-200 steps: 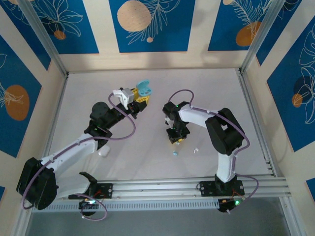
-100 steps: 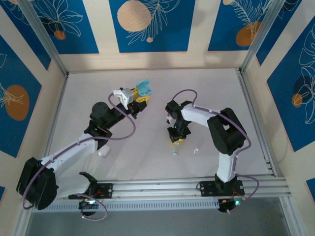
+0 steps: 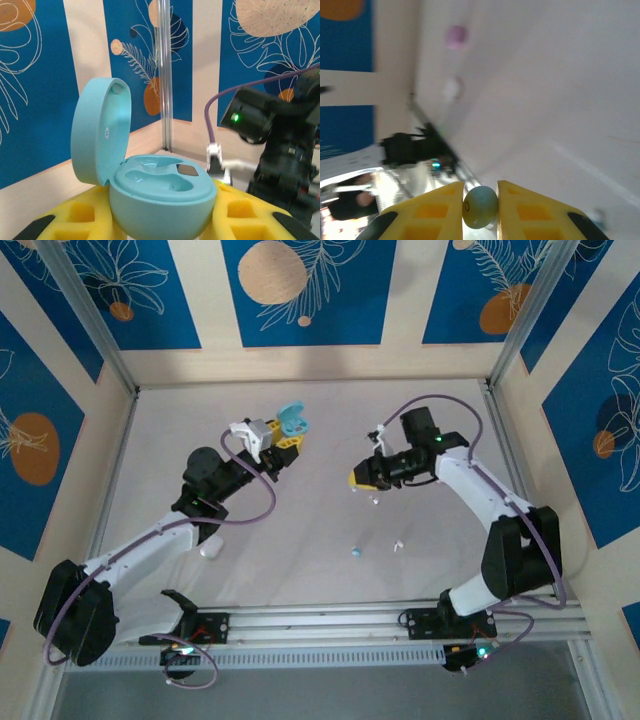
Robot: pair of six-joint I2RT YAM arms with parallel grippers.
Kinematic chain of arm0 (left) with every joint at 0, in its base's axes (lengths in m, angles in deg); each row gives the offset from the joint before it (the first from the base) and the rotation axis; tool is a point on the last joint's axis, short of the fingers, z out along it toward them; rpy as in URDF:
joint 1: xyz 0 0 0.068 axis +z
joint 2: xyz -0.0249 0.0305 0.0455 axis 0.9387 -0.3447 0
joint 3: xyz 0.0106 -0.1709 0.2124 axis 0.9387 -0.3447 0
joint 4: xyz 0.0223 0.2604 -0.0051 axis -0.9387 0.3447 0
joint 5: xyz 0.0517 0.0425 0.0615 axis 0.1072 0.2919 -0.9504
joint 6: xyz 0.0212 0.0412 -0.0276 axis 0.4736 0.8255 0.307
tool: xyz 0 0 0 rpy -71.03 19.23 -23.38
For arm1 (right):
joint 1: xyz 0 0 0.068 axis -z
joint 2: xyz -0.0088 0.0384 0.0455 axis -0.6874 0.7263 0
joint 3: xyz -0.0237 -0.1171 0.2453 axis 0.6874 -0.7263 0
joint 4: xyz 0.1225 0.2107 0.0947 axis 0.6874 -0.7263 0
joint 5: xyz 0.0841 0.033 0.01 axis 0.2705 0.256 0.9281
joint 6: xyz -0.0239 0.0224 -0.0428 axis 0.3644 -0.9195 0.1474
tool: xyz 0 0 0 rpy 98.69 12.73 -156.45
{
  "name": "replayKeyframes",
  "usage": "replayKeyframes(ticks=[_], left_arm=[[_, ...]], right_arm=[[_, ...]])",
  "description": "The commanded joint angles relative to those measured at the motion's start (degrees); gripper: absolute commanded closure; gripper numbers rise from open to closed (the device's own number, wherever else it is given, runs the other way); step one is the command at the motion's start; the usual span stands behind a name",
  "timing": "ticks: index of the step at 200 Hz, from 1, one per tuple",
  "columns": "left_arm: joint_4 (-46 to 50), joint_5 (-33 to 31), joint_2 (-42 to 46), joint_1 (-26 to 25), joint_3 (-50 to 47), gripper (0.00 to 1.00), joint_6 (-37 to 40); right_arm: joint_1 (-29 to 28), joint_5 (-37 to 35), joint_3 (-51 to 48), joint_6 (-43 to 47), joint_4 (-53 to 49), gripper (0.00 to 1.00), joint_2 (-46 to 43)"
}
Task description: Insert wireless bluetooth earbuds into charging case
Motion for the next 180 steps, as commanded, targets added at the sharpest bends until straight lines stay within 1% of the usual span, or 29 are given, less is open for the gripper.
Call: replayKeyframes(ticks=[1,15,49,77,111,137,180], left_arm=[[-1.0,1.8,-1.2,-0.4,1.5,0.71,1.3],[-0.8,2.7,-2.0,-0.5,1.8,0.71,1.8],[-1.0,5.5,-3.7,-0.5,2.3,0.71,2.5],[-1.9,8.2,-4.9,-0.6,2.5,0.71,2.2],[-2.0,10.0,-5.3,-0.7,2.4,0.70,2.5],[-1.7,11.3,-5.6,-0.9,2.6,0.70,2.8],[-2.8,14.5,-7.3,-1.7,3.5,0.70,3.4]], right_arm=[[2.0,19.1,2.8,-0.8,0.1,0.79,-1.7],[3.0,24.2,4.7,-0.5,-0.7,0.79,-2.1],[4.1,31.8,7.4,-2.3,0.4,0.79,-3.1],[4.1,33.6,9.0,-3.8,0.9,0.79,-3.3],[4.1,34.5,9.7,-6.9,2.9,0.79,-3.2],[4.1,31.7,10.8,-8.5,3.3,0.79,-3.3],[2.8,21.0,13.6,-8.7,3.7,0.79,-4.4]])
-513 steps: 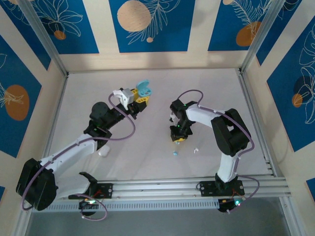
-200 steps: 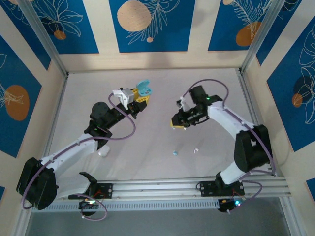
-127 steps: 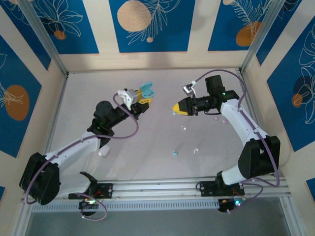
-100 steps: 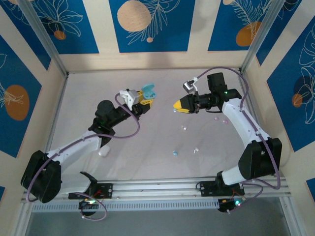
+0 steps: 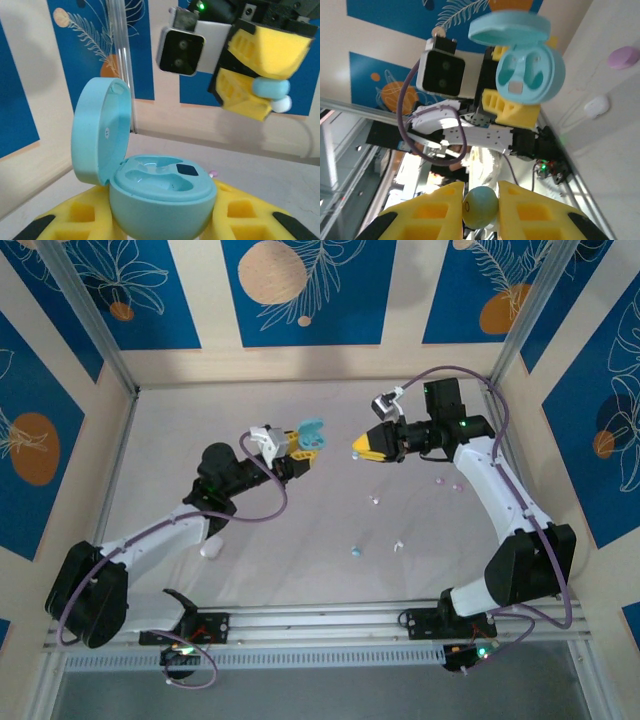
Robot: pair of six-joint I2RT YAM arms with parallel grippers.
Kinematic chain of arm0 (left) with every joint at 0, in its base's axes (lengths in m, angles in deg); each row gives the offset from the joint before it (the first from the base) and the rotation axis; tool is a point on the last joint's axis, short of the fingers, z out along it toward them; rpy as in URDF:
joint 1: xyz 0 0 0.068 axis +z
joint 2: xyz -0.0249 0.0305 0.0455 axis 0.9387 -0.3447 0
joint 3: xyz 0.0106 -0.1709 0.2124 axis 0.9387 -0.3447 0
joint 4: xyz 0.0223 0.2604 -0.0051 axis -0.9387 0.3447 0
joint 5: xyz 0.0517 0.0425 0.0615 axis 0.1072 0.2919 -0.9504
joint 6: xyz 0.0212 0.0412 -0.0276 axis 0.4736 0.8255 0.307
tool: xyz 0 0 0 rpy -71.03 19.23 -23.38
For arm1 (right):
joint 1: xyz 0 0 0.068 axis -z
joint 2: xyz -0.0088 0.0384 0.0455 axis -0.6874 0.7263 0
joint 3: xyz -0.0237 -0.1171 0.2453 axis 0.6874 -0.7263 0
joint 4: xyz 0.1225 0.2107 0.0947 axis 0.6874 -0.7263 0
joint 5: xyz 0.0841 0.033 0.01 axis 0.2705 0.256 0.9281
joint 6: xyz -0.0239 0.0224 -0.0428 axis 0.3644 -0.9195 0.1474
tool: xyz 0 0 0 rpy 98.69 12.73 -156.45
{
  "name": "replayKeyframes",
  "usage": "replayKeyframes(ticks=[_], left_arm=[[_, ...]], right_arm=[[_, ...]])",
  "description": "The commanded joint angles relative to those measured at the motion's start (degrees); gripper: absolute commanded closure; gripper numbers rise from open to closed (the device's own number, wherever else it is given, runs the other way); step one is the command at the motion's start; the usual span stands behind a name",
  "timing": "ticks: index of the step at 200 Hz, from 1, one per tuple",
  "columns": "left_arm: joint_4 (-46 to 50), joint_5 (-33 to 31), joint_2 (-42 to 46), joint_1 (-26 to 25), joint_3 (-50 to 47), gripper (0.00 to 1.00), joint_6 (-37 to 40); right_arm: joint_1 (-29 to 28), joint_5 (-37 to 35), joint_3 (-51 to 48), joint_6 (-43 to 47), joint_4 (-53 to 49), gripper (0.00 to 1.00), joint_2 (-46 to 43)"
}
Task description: Insert wireless bluetooth earbuds into charging case
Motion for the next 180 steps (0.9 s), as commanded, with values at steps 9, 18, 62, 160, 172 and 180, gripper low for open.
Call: replayKeyframes(ticks=[9,18,62,160,172,180], left_arm=[[-3.1,4.4,-1.7,-1.3,2.9,0.70,1.4],[-3.6,4.9,-2.1,-1.3,3.2,0.70,1.0],[-6.4,7.2,-3.7,-1.5,4.4,0.70,-1.5],[-9.4,9.5,-6.3,-1.9,6.1,0.70,-5.5],[-9.6,9.6,-6.4,-2.0,6.3,0.70,-5.9],[-9.4,9.8,-6.4,-2.1,6.4,0.70,-5.9]], right_arm=[[-1.5,-8.1,3.2,-0.7,0.9,0.79,-2.4],[-2.2,-10.0,3.3,-0.7,2.0,0.79,-2.7],[-4.8,-16.0,2.7,-1.4,7.6,0.78,-3.7],[-7.1,-19.9,3.1,-3.6,12.6,0.79,-3.6],[-7.3,-20.5,2.9,-3.6,12.6,0.79,-3.5],[-7.4,-21.1,2.9,-3.7,12.8,0.79,-3.5]])
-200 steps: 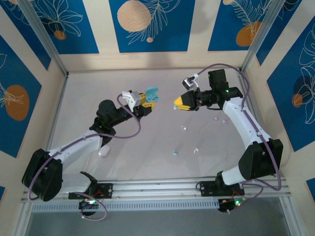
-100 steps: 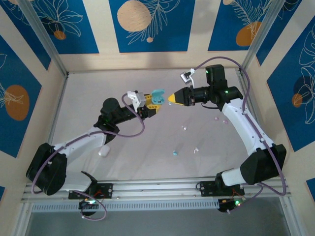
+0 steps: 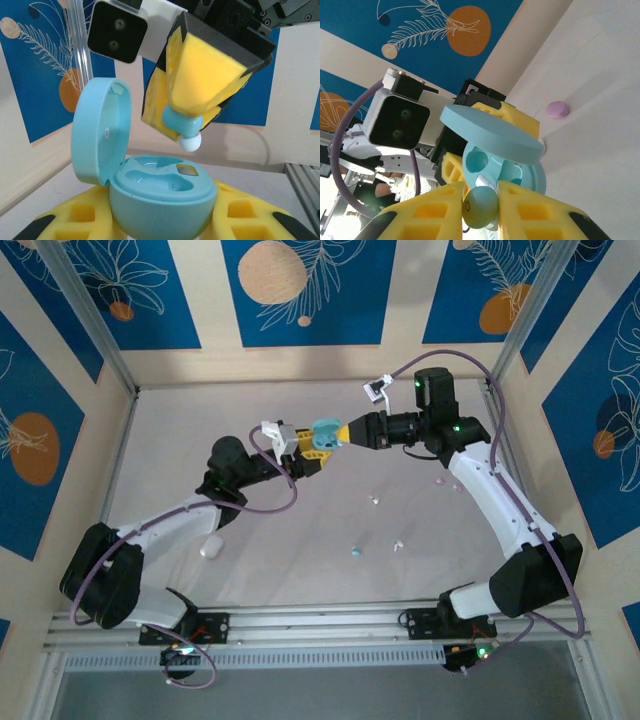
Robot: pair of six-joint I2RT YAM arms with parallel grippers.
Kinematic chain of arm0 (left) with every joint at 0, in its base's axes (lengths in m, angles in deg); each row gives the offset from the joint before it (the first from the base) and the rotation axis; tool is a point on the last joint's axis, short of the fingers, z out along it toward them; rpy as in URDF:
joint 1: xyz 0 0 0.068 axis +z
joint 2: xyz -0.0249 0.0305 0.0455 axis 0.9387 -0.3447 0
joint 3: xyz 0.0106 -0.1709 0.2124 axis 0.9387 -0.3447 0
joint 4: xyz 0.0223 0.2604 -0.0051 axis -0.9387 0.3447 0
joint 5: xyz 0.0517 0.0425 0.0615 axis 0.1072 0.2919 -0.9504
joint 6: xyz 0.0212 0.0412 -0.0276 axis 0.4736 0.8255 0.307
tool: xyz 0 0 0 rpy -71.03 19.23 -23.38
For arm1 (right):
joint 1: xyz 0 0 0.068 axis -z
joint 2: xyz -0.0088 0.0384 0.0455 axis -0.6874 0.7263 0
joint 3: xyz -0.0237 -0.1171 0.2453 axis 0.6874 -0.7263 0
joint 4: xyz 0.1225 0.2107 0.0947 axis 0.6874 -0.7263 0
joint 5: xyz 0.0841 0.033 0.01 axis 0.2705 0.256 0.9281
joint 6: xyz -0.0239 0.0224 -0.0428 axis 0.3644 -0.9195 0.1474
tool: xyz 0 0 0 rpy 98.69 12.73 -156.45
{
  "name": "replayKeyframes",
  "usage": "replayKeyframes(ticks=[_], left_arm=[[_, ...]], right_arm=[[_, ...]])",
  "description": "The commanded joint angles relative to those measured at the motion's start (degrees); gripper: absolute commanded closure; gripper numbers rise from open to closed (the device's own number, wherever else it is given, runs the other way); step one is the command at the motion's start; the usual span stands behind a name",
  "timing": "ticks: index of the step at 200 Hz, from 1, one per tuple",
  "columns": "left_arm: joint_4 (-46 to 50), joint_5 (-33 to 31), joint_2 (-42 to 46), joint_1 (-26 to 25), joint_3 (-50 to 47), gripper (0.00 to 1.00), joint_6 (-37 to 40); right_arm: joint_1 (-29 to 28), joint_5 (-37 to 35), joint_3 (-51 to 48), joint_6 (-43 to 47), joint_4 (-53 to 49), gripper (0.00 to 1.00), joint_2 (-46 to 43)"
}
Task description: Insert wireless bluetooth earbuds into charging case
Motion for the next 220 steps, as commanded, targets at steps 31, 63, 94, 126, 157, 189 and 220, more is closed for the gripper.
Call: replayKeyframes(ticks=[31,63,94,126,157,189,220], left_arm=[[-2.5,2.2,-0.2,-1.0,2.3,0.70,-0.9],[-2.7,2.3,-0.4,-1.0,2.6,0.70,-1.2],[-4.8,2.3,-1.0,-1.1,2.7,0.70,-2.7],[-7.5,2.2,-2.0,-1.2,2.6,0.70,-4.9],[-7.8,1.9,-2.0,-1.1,2.6,0.70,-4.9],[-8.1,2.1,-2.1,-1.1,3.0,0.70,-5.2],[-9.2,1.7,-2.5,-1.1,3.2,0.70,-5.6]], right_arm=[[-0.8,-2.7,1.1,-1.3,2.0,0.79,-0.8],[-1.0,-4.0,1.0,-1.3,2.2,0.79,-0.7],[-1.4,-4.5,1.3,-0.1,0.8,0.79,-0.3],[-2.2,-6.9,1.8,2.1,-1.2,0.78,-0.1],[-3.1,-8.9,2.4,3.6,-2.9,0.77,0.1],[-3.2,-12.4,3.5,5.8,-5.9,0.75,0.1],[-3.2,-13.3,4.4,6.6,-7.1,0.74,0.2]])
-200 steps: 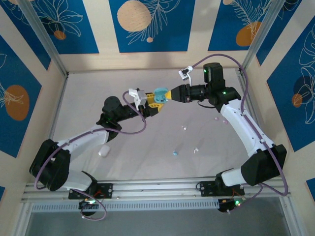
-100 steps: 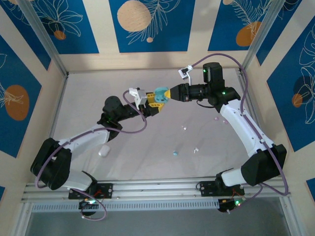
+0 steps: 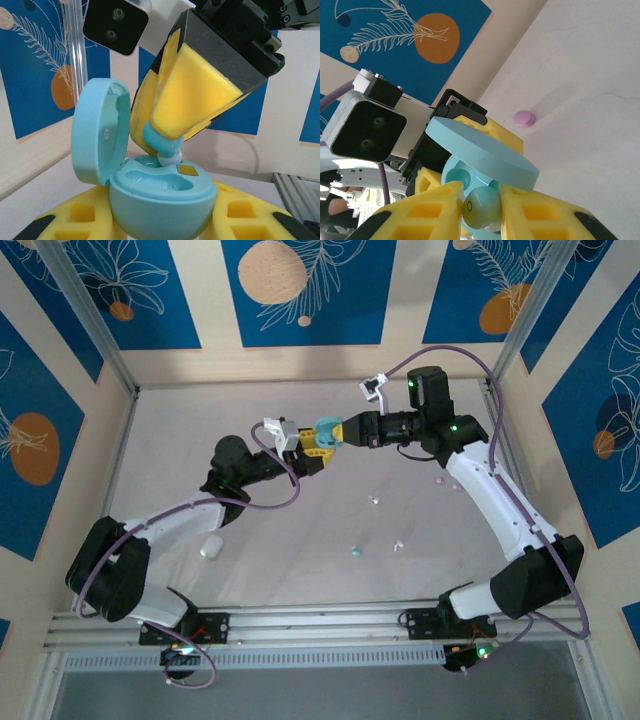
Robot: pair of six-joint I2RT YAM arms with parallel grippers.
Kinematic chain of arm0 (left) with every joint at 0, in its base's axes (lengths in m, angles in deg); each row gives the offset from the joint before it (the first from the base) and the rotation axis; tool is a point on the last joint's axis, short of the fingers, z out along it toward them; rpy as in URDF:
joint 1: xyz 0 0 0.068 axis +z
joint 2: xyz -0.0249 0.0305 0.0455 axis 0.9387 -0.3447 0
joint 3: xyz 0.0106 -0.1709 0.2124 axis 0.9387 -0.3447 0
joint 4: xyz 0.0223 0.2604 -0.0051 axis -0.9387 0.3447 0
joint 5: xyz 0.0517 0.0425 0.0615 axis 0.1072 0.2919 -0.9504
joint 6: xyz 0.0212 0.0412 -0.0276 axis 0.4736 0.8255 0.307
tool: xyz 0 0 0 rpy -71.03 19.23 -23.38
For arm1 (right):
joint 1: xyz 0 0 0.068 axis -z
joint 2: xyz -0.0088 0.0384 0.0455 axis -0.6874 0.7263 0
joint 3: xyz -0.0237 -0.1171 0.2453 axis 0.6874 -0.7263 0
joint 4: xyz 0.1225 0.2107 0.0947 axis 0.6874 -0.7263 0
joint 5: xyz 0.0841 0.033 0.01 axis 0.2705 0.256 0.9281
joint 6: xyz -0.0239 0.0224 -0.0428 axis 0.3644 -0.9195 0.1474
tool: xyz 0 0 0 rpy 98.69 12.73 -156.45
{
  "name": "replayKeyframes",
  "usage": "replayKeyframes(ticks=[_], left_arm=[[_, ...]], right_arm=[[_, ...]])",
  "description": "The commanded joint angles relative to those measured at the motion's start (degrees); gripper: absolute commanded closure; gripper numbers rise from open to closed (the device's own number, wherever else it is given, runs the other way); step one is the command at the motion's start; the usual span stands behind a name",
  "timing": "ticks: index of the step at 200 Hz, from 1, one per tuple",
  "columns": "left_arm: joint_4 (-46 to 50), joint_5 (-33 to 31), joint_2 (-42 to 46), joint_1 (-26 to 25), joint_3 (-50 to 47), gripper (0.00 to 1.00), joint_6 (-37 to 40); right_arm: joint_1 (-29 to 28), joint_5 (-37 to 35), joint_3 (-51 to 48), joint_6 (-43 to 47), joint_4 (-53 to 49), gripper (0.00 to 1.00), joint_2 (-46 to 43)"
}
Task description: Insert wireless bluetooth earbuds into charging case
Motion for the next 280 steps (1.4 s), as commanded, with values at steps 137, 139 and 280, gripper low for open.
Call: replayKeyframes(ticks=[137,139,280], left_arm=[[-6.2,1.0,0.2,-0.9,2.4,0.70,-0.9],[-6.2,0.9,0.2,-0.9,2.4,0.70,-0.9],[-4.6,-0.9,1.0,-0.9,1.5,0.71,0.6]], right_arm=[[-1.7,-8.0,5.4,4.1,-8.0,0.70,1.3],[-1.7,-8.1,5.4,3.9,-8.0,0.69,1.3],[-1.6,-8.8,6.1,0.8,-7.5,0.63,-2.4]])
